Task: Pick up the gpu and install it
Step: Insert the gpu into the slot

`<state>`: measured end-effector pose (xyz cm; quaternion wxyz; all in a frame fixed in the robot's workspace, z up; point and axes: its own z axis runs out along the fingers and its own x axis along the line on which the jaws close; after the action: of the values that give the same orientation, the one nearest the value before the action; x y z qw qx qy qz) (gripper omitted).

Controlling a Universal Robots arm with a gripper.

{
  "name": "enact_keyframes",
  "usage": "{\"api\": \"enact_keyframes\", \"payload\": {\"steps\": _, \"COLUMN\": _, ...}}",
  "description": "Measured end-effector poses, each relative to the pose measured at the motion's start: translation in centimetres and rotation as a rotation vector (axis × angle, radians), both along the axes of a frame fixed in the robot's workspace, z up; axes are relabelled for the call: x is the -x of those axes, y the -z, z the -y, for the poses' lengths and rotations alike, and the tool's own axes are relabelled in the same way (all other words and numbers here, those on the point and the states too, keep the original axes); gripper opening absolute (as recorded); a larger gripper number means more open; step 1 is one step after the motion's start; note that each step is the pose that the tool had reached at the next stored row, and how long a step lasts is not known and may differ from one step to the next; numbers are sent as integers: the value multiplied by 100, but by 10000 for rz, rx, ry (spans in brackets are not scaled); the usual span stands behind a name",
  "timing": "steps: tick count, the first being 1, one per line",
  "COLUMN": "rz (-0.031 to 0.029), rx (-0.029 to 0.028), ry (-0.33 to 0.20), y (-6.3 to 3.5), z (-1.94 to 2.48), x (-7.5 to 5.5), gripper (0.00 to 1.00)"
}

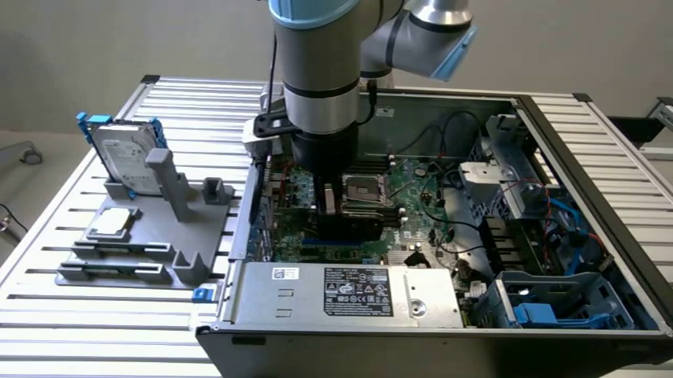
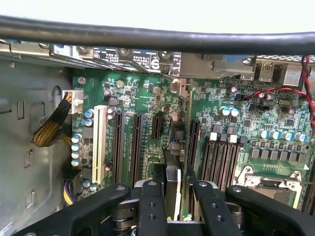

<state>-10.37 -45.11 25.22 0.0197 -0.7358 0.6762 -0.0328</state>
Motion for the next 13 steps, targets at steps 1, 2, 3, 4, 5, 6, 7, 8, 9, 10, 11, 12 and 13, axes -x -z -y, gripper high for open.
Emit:
{"api": "enact_keyframes", "payload": {"steps": 1, "rz": 0, "rx": 6, "ry": 0, "y": -1, "z": 1, "x": 2, "gripper": 32}}
{"api": "enact_keyframes", "payload": {"steps": 2, "rz": 0, "rx": 10, "ry": -1, "y": -2, "z": 2, "x": 3, "gripper": 32}}
{"api": "enact_keyframes", "payload": {"steps": 3, "rz": -1, "rx": 11, "ry": -2, "y": -2, "z": 2, "x": 3, "gripper": 32}}
{"api": "enact_keyframes", "payload": {"steps": 4, "rz": -1, "rx": 11, "ry": -2, "y": -2, "z": 2, "x": 3, "gripper": 40}}
{"api": "enact_keyframes", "payload": {"steps": 5, "rz": -1, "rx": 10, "ry": -1, "y": -2, "z": 2, "x": 4, "gripper": 40}}
{"api": "enact_keyframes", "payload": {"steps": 6, "rz": -1, "rx": 11, "ry": -1, "y": -2, "z": 1, "x": 4, "gripper": 40}}
{"api": "enact_keyframes", "payload": {"steps": 7, "rz": -1, "rx": 10, "ry": 0, "y": -2, "z": 1, "x": 4, "gripper": 40}}
{"api": "enact_keyframes", "payload": {"steps": 8, "rz": -2, "rx": 11, "ry": 0, "y": -5, "z": 0, "x": 4, "gripper": 40}}
{"api": "enact_keyframes", "payload": {"steps": 9, "rz": -1, "rx": 11, "ry": 1, "y": -10, "z": -1, "x": 4, "gripper": 40}}
{"api": "enact_keyframes", "payload": {"steps": 10, "rz": -1, "rx": 11, "ry": 1, "y": -21, "z": -2, "x": 4, "gripper": 40}}
{"api": "enact_keyframes", "payload": {"steps": 11, "rz": -1, "rx": 10, "ry": 2, "y": -35, "z": -2, "x": 4, "gripper": 40}}
{"api": "enact_keyframes", "payload": {"steps": 12, "rz": -3, "rx": 11, "ry": 2, "y": -57, "z": -2, "x": 4, "gripper": 40}}
{"api": "enact_keyframes", "payload": {"steps": 13, "rz": -7, "rx": 11, "ry": 3, "y": -83, "z": -2, "x": 4, "gripper": 40}}
